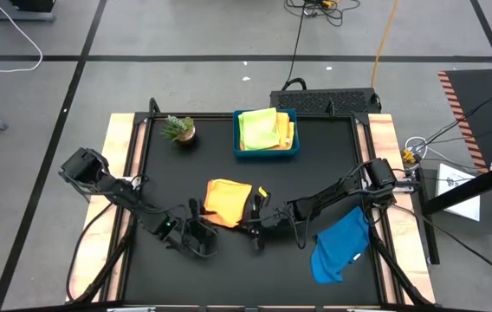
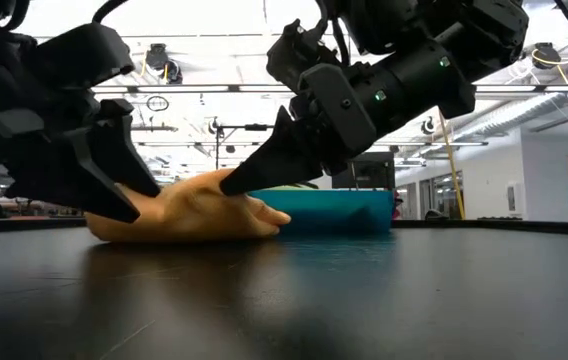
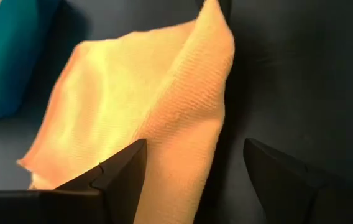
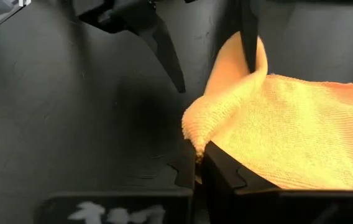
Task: Fold microfiber towels
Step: Stack the orange microfiber cloth on top of the green microfiber cloth into the blue bin
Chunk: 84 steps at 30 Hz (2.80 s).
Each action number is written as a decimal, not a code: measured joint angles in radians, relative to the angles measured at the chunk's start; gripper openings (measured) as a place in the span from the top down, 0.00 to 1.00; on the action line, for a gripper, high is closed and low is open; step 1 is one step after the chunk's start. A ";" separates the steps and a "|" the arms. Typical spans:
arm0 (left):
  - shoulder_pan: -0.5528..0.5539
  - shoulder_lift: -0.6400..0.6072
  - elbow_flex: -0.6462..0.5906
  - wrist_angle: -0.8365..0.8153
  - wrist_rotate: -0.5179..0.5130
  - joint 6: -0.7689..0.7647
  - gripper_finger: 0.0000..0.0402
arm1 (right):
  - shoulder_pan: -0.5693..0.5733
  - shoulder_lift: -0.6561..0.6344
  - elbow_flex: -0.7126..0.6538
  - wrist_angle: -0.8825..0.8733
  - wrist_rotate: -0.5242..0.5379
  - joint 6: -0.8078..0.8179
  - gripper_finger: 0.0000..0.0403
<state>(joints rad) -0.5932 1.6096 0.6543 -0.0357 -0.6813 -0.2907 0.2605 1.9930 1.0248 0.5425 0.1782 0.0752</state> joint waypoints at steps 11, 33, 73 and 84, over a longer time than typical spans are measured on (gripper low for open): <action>-0.060 -0.024 0.124 -0.167 -0.053 -0.012 0.32 | 0.000 0.000 0.000 0.008 -0.009 0.047 0.99; -0.033 0.023 0.084 -0.193 -0.080 -0.130 0.32 | 0.005 -0.055 0.000 -0.016 -0.027 0.071 0.99; 0.065 0.017 0.086 -0.131 0.220 0.016 0.98 | -0.005 -0.055 -0.001 -0.030 -0.077 0.036 0.90; 0.096 0.011 0.086 -0.124 0.192 0.000 0.98 | -0.001 -0.131 -0.001 -0.083 -0.102 0.076 0.55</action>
<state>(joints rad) -0.4971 1.6207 0.7406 -0.1601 -0.4896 -0.2905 0.2595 1.8618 1.0241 0.4593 0.0758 0.1515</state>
